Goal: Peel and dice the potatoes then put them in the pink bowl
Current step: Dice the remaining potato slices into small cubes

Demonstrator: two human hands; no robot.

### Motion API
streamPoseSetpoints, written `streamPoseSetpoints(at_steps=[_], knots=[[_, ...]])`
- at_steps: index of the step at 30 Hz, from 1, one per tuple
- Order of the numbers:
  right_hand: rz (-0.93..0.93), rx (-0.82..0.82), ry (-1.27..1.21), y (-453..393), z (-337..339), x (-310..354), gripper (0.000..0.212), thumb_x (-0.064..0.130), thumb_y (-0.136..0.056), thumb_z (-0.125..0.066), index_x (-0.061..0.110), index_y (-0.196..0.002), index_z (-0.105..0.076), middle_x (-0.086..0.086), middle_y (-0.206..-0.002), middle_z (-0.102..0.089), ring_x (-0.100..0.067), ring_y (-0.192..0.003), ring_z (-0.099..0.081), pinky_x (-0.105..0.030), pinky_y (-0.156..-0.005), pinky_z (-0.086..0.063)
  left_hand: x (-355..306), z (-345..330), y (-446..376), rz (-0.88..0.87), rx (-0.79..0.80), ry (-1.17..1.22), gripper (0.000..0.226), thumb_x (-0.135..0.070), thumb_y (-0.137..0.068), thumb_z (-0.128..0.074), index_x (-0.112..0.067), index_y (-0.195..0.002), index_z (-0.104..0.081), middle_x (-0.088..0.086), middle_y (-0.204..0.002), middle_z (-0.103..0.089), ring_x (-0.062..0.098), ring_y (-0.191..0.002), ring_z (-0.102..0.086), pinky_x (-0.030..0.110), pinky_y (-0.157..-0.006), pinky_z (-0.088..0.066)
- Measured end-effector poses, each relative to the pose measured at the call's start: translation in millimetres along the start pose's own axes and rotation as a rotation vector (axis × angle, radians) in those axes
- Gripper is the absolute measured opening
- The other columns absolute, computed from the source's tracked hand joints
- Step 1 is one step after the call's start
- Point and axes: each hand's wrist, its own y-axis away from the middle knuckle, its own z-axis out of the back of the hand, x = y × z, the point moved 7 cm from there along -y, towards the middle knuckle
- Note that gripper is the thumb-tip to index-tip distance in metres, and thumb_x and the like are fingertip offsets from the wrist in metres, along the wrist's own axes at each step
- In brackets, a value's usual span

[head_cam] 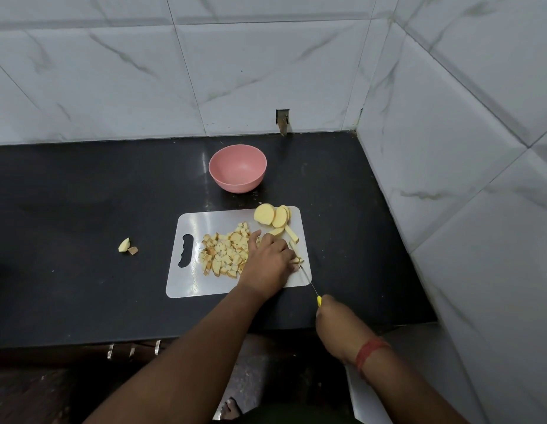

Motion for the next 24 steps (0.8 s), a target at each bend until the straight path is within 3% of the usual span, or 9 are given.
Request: streamPoseSetpoints(at_steps=[3, 7, 12, 16, 20, 24], knots=[[-0.014, -0.024, -0.023, -6, 3, 3, 0.025, 0.011, -0.100, -0.034, 0.002, -0.122, -0.043, -0.019, -0.113, -0.058, -0.033, -0.105, -0.059, -0.018, -0.057, -0.030, 5, -1, 7, -0.005, -0.054, -0.001, 0.022, -0.039, -0.094, -0.059, -0.023, -0.103, -0.072, -0.003, -0.106, -0.059, 0.025, -0.109, -0.050, 0.056, -0.115, -0.022], [-0.056, -0.075, 0.017, -13, 5, 7, 0.003, 0.011, -0.100, -0.036, 0.011, -0.098, -0.038, -0.013, -0.097, -0.061, -0.028, -0.090, -0.061, -0.026, -0.054, -0.032, 6, -1, 6, 0.012, -0.034, -0.004, 0.020, -0.034, -0.094, -0.060, -0.023, -0.101, -0.074, -0.003, -0.106, -0.059, 0.025, -0.110, -0.050, 0.057, -0.114, -0.023], [-0.005, -0.016, 0.012, -17, 4, 18, 0.027, 0.009, -0.099, -0.035, 0.000, -0.123, -0.044, -0.020, -0.117, -0.057, -0.034, -0.106, -0.059, -0.025, -0.062, -0.037, 7, -2, 4, 0.039, -0.016, 0.007, 0.021, -0.035, -0.096, -0.058, -0.024, -0.101, -0.076, -0.004, -0.102, -0.060, 0.024, -0.110, -0.049, 0.057, -0.115, -0.020], [-0.032, 0.003, 0.012, -19, 3, 19, 0.030, 0.010, -0.098, -0.037, 0.001, -0.126, -0.044, -0.019, -0.118, -0.057, -0.035, -0.108, -0.058, -0.029, -0.072, -0.042, 7, -2, 3, 0.030, -0.025, 0.000, 0.020, -0.034, -0.095, -0.059, -0.024, -0.099, -0.076, -0.005, -0.099, -0.059, 0.022, -0.108, -0.049, 0.058, -0.115, -0.021], [-0.039, 0.038, -0.007, -16, -6, 13, 0.032, 0.009, -0.098, -0.037, 0.000, -0.128, -0.041, -0.020, -0.119, -0.056, -0.036, -0.109, -0.058, -0.023, -0.060, -0.036, 7, -3, 3, 0.032, -0.040, 0.001, 0.019, -0.034, -0.095, -0.061, -0.023, -0.096, -0.076, -0.004, -0.098, -0.060, 0.023, -0.107, -0.050, 0.058, -0.115, -0.022], [-0.028, 0.050, 0.015, -3, -9, 6, 0.030, 0.011, -0.098, -0.036, 0.002, -0.126, -0.044, -0.018, -0.118, -0.057, -0.034, -0.108, -0.058, -0.026, -0.064, -0.039, 8, -4, 4, 0.016, -0.068, 0.007, 0.019, -0.036, -0.095, -0.061, -0.024, -0.097, -0.075, -0.005, -0.101, -0.059, 0.023, -0.108, -0.049, 0.057, -0.115, -0.021]])
